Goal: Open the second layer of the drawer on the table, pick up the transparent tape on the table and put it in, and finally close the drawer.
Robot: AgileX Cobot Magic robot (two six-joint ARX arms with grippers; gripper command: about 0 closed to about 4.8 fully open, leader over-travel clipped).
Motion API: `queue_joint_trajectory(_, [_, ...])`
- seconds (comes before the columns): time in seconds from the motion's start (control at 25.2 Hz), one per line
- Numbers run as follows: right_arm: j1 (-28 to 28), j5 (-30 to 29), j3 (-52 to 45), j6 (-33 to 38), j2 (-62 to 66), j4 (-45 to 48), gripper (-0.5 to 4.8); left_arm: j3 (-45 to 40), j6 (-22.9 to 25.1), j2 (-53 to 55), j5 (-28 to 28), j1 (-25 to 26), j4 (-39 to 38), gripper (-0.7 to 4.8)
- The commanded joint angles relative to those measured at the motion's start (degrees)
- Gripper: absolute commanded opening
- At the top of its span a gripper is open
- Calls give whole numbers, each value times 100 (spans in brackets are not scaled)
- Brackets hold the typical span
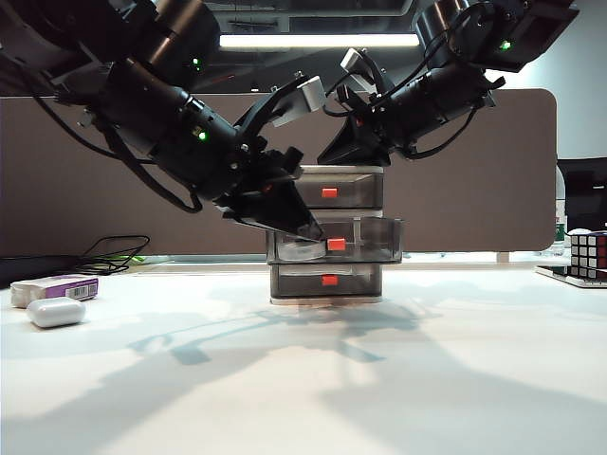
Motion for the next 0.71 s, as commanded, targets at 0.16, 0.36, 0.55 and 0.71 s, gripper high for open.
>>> queue_joint_trajectory(0.16, [4, 44, -4, -151, -17, -275, -5, 20, -98, 205, -107, -2, 404, -6])
queue_joint_trajectory(0.36, [4, 20, -4, -175, -17, -321, -5, 20, -223, 459, -483, -2, 800, -6])
queue_joint_trajectory(0.55, [7, 20, -4, -197, -17, -332, -5, 20, -221, 603, -748, -2, 1340, -6])
queue_joint_trajectory(0.71, [7, 20, -4, -295, -17, -404, -5, 20, -221, 732, -1008, -2, 1762, -6])
